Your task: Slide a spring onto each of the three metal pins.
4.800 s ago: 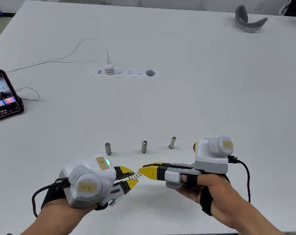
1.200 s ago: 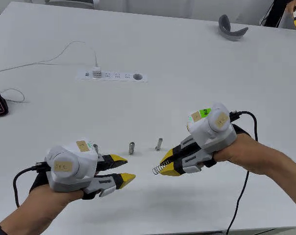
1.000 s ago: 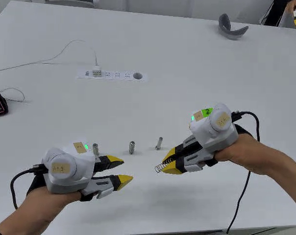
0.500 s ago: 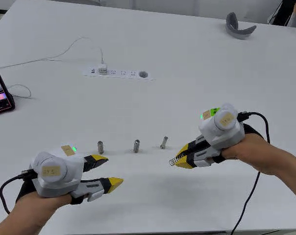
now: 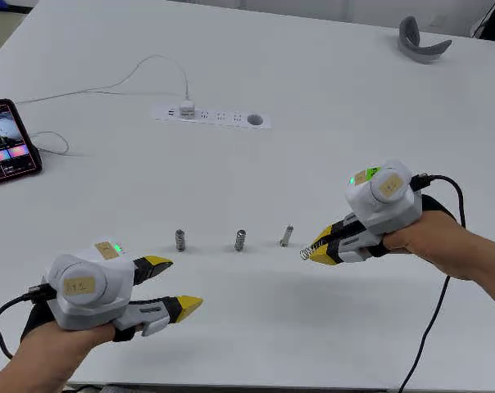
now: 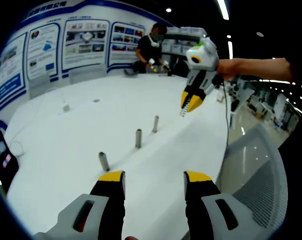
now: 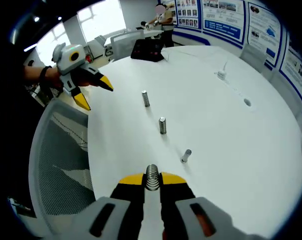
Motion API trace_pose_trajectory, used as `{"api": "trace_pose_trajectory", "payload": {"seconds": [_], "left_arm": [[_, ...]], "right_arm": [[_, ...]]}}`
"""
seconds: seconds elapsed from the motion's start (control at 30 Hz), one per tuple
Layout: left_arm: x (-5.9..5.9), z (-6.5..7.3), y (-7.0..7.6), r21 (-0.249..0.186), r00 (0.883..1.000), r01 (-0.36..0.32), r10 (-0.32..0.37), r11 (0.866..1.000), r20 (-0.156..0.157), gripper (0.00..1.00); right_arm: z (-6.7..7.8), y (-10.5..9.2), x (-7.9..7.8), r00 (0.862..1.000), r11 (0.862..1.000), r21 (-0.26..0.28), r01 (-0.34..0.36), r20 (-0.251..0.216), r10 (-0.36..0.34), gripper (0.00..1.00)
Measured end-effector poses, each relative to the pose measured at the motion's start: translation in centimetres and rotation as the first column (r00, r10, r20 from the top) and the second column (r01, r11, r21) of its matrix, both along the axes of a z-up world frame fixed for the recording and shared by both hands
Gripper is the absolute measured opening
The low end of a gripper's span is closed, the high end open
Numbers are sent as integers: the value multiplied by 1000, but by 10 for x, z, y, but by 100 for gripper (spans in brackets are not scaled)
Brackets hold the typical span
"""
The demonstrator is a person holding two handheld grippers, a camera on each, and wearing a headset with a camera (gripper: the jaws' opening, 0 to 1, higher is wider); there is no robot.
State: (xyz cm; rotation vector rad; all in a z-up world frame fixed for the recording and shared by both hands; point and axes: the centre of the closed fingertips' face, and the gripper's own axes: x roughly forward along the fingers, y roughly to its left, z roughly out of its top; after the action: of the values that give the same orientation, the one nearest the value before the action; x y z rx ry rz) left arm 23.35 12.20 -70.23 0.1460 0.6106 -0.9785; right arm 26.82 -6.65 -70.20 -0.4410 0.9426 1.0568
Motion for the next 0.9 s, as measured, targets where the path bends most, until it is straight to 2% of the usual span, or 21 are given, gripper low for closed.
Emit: {"api": "trace_pose_trajectory", "payload": {"seconds": [0.53, 0.73, 0.9], "left_arm": [[7, -1, 25, 4, 996, -93, 93, 996, -11, 53], [10, 1, 33, 3, 993, -121, 121, 993, -10, 55], [10, 2, 38, -4, 989, -143, 143, 990, -24, 59]], "right_arm": [[-9, -7, 36, 1000, 998, -62, -22, 20, 24, 13], [-17, -5, 45, 999, 995, -88, -41, 17, 42, 13], [-21, -2, 51, 998, 994, -100, -52, 15, 54, 13]]}}
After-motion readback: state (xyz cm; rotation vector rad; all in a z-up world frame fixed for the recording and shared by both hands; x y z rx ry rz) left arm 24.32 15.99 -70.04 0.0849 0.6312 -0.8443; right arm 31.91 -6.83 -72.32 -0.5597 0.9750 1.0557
